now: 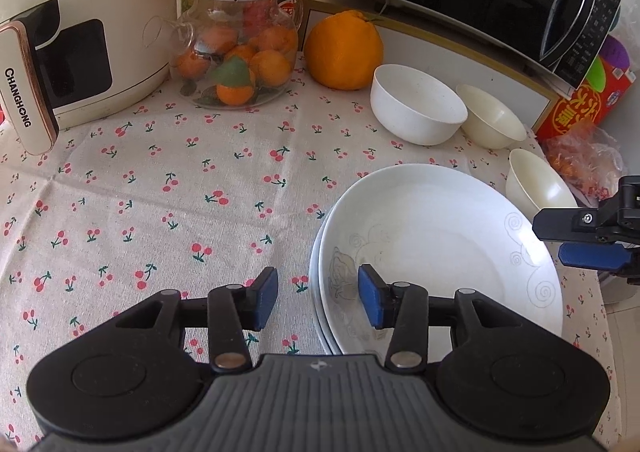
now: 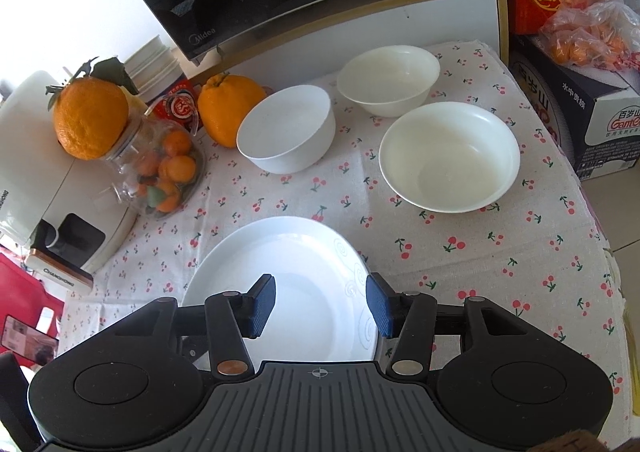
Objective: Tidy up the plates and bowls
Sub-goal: 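Lower the white plate onto the blue stack and open both grippers, then move both tools to the white bowl beside the large orange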
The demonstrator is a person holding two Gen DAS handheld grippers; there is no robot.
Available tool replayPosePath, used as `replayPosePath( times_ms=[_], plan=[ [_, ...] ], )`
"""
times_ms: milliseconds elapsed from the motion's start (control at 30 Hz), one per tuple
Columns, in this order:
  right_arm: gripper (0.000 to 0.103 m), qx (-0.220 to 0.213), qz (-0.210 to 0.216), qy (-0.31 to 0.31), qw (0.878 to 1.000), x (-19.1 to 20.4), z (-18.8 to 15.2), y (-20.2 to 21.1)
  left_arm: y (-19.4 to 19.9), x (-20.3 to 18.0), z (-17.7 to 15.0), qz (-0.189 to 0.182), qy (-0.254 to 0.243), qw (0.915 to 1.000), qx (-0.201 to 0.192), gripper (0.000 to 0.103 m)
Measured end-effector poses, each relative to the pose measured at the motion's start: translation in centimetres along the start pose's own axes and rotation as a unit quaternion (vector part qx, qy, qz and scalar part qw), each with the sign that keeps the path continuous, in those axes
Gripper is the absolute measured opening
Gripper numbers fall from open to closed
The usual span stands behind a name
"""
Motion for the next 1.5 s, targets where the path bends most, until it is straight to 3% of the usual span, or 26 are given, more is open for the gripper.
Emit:
replayPosePath(
  times_ms=[167,333,500,633,867,1033,1233,1333,1500],
  plan=[
    [0.061,-0.003,0.002,-0.003,1.0,-0.2,0.1,0.2,-0.3,0.4,0.1,-0.015,0.014,0.9996,0.021,0.056],
    [0.082,-0.015,0.001,-0.004,1.0,-0.5,0.4,0.7,0.4,0.7,0.5,-0.025,0.01,0.9995,0.019,0.075],
    [0.091,-0.04,0.0,-0.007,0.999,-0.7,1.3,1.5,1.3,0.6,2.0,-0.039,-0.008,0.9989,0.025,0.092],
    [0.097,-0.064,0.007,0.0,0.998,-0.6,2.3,1.8,2.2,0.2,3.5,-0.019,-0.024,0.9995,0.001,0.101],
    [0.1,-0.11,0.024,0.041,0.993,-0.1,4.7,1.1,1.5,-1.3,7.8,0.002,-0.039,0.9988,-0.028,0.102],
    [0.101,-0.116,0.05,0.016,0.992,-1.1,6.7,-0.7,-0.7,-1.7,10.6,0.016,-0.011,0.9978,-0.063,0.102],
    [0.101,-0.105,0.076,-0.016,0.991,-2.4,8.6,-3.6,-5.0,-2.4,12.8,-0.005,0.011,0.9991,-0.042,0.102],
    [0.101,-0.098,0.118,-0.024,0.988,-2.5,9.2,-4.8,-6.7,-2.9,13.4,-0.027,0.016,0.9988,-0.038,0.102],
    [0.101,-0.114,0.115,-0.042,0.986,-2.5,10.0,-6.6,-9.0,-3.5,13.8,-0.065,0.023,0.9972,-0.029,0.098]
  ],
)
Point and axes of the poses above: each gripper's, at about its wrist camera, not at the fingertips, and y roughly against the way its jaws point, x to its left, z to its top, the point moved 1 cm from there along -y, roughly the way its jaws point, and after that the axes turned 12 degrees about z, right-handed, at the moved point
